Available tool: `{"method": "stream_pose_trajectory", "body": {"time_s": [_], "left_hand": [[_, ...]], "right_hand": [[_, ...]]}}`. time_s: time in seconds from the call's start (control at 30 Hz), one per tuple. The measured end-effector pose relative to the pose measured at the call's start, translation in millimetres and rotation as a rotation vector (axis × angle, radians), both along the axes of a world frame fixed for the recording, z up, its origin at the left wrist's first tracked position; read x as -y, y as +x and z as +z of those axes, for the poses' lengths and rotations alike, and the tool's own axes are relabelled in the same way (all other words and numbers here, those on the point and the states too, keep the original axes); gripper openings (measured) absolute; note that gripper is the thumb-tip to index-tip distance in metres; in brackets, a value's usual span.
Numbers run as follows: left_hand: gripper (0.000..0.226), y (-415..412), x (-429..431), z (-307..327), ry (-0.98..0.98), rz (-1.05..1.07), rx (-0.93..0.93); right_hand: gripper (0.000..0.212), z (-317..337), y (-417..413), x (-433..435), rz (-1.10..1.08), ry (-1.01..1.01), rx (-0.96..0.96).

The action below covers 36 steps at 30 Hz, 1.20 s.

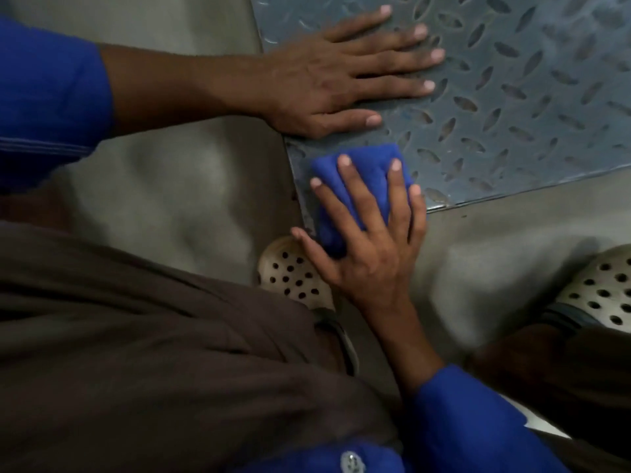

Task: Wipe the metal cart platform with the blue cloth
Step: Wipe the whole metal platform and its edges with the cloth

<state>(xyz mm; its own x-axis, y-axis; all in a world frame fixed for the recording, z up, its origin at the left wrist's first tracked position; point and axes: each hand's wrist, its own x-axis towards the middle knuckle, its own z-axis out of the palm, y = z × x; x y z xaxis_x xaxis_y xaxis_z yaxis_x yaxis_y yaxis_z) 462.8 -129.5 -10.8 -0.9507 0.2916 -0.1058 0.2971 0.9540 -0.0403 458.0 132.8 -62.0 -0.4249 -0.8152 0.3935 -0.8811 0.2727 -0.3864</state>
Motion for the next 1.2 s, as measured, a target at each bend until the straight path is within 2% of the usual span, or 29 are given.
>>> {"method": "stream_pose_trajectory", "body": {"time_s": [0.1, 0.27, 0.4, 0.5, 0.57, 0.7, 0.87, 0.97, 1.07, 1.2], "left_hand": [[0.061, 11.8, 4.7, 1.3, 0.018, 0.068, 0.008], [0.062, 13.8, 4.9, 3.5, 0.058, 0.115, 0.015], [0.062, 13.9, 7.9, 1.6, 0.115, 0.086, 0.007], [0.062, 13.7, 9.4, -0.6, 0.144, 0.062, -0.019], [0.061, 14.1, 12.6, 0.3, 0.168, 0.040, -0.025], [0.057, 13.8, 20.3, 3.7, 0.268, -0.003, -0.033], [0.057, 21.7, 21.3, 3.2, 0.180, 0.110, -0.098], [0.057, 21.1, 22.2, 3.0, 0.163, 0.127, -0.101], [0.057, 23.6, 34.2, 3.7, 0.154, 0.159, -0.121], [0.053, 33.1, 55.9, 0.5, 0.129, 0.285, -0.173]], "right_hand": [[0.048, -2.1, 14.9, 0.5, 0.021, 0.021, 0.007], [0.050, -19.1, 33.0, -5.4, 0.336, 0.024, -0.053], [0.047, -19.8, 36.3, -5.7, 0.394, 0.043, 0.048], [0.051, -8.7, 33.3, -3.0, 0.427, 0.122, 0.026], [0.057, 1.6, 33.8, 8.3, 0.413, 0.176, -0.013], [0.052, 10.9, 44.5, 38.5, 0.307, 0.230, -0.055], [0.051, 7.1, 30.0, 7.8, 0.420, 0.199, -0.073], [0.050, 21.0, 19.0, 27.0, 0.437, 0.200, 0.023], [0.047, 38.2, 12.4, 59.0, 0.331, 0.167, 0.197], [0.053, 38.1, 2.8, 88.2, 0.218, 0.201, 0.158]]}}
